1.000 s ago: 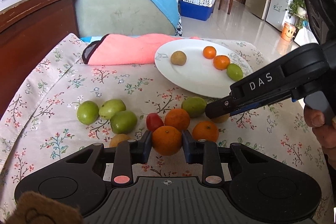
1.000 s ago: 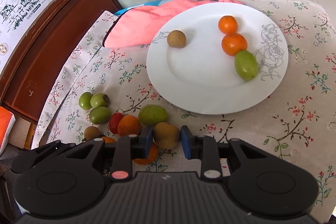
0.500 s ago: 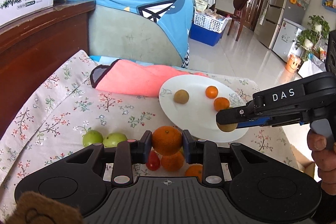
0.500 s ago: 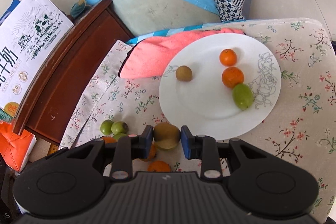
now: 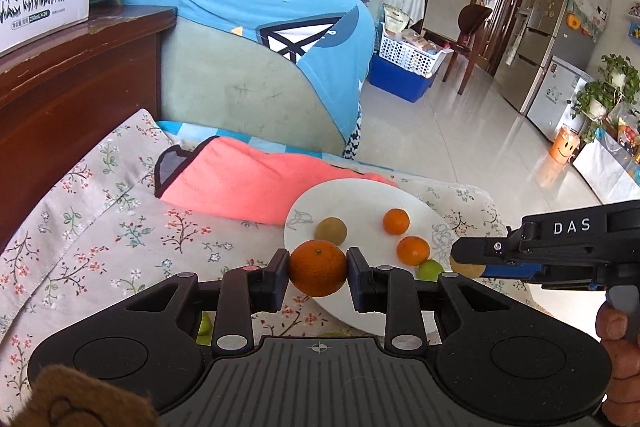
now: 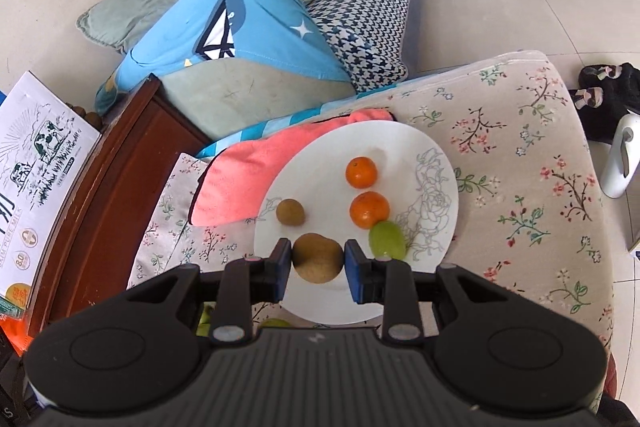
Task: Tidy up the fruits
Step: 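Carry the tangerine onto the plate with the left tool while the right tool places the kiwi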
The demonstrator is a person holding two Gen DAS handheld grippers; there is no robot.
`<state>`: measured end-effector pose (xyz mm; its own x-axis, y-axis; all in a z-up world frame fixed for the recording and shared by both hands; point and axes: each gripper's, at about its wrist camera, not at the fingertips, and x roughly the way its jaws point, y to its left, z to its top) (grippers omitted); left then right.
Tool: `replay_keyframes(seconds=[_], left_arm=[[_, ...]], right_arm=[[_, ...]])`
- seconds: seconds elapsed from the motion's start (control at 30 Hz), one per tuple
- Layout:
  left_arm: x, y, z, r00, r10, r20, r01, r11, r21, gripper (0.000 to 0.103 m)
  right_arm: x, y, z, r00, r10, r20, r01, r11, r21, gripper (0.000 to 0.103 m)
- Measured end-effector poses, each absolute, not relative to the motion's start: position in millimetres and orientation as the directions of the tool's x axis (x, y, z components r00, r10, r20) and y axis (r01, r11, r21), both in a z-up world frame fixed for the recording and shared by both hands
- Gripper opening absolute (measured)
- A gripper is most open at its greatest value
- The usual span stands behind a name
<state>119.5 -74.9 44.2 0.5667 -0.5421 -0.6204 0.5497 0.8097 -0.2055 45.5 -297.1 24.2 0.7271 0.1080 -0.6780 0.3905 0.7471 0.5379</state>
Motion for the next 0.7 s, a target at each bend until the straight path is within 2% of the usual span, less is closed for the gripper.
replay_keyframes(seconds=[0.7], left_arm=[[143, -123, 13, 0.512, -0.503, -0.696, 0.591, 0.794, -0.140, 0.028]], right_arm=[[56, -298, -4, 0.664, 0.088, -0.742, 0.515, 0.665, 0.540, 0.029]])
